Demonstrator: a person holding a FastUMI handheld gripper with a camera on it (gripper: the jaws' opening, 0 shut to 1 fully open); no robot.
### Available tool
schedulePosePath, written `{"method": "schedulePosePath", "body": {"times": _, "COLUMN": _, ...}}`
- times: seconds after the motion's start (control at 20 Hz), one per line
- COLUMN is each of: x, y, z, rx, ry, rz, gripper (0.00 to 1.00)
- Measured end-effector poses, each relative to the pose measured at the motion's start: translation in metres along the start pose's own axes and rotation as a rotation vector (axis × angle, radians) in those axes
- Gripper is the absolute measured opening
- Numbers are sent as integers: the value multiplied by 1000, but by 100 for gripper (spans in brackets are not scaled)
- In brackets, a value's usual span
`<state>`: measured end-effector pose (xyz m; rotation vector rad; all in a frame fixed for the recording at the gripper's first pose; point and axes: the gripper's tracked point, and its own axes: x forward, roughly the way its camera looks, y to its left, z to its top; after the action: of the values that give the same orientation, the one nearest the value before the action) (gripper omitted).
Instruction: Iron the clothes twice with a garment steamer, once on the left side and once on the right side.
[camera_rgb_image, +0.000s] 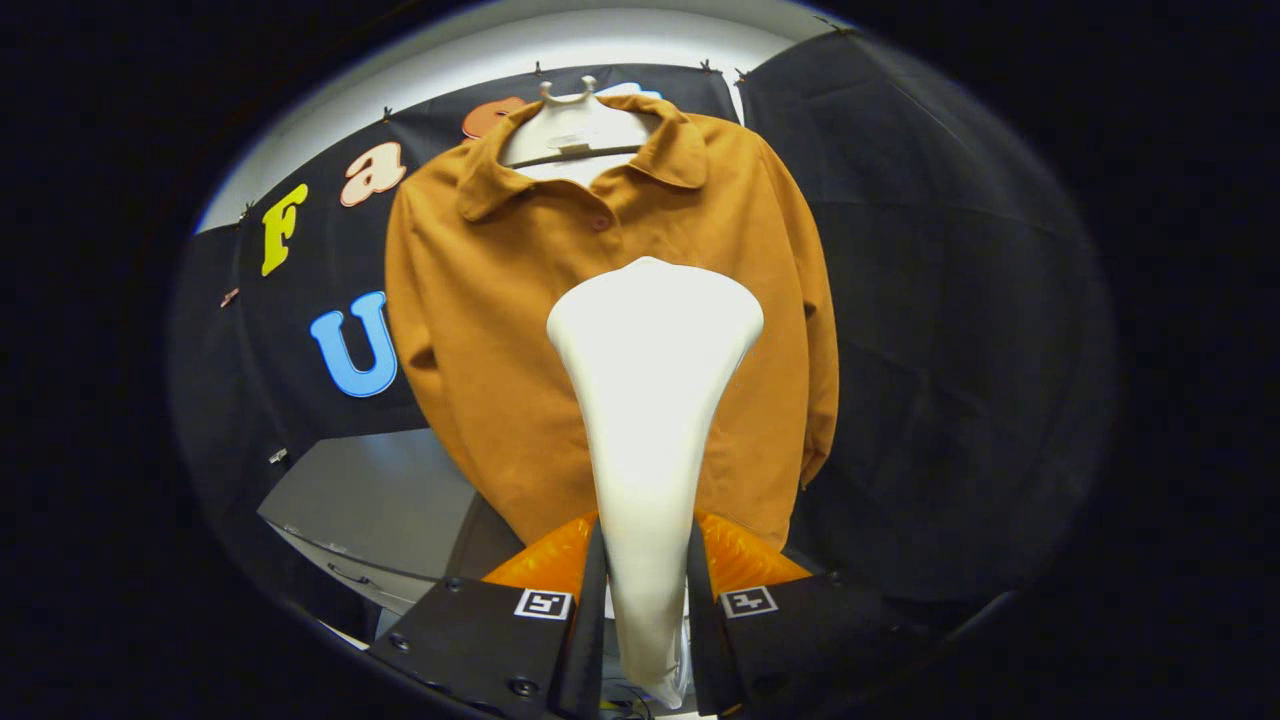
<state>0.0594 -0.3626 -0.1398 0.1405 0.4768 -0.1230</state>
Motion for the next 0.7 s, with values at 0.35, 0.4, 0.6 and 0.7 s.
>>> {"method": "schedulePosePath", "body": {"times": 0.35, "x": -21, "y": 124, "z": 26, "rx": -36, "ry": -70, "rz": 135, "gripper": 39}}
{"method": "schedulePosePath", "body": {"times": 0.4, "x": -23, "y": 142, "z": 29, "rx": -44, "ry": -81, "rz": 156, "gripper": 39}}
{"method": "schedulePosePath", "body": {"times": 0.6, "x": -34, "y": 207, "z": 38, "rx": -60, "ry": -117, "rz": 221, "gripper": 39}}
{"method": "schedulePosePath", "body": {"times": 0.7, "x": -39, "y": 233, "z": 41, "rx": -63, "ry": -132, "rz": 239, "gripper": 39}}
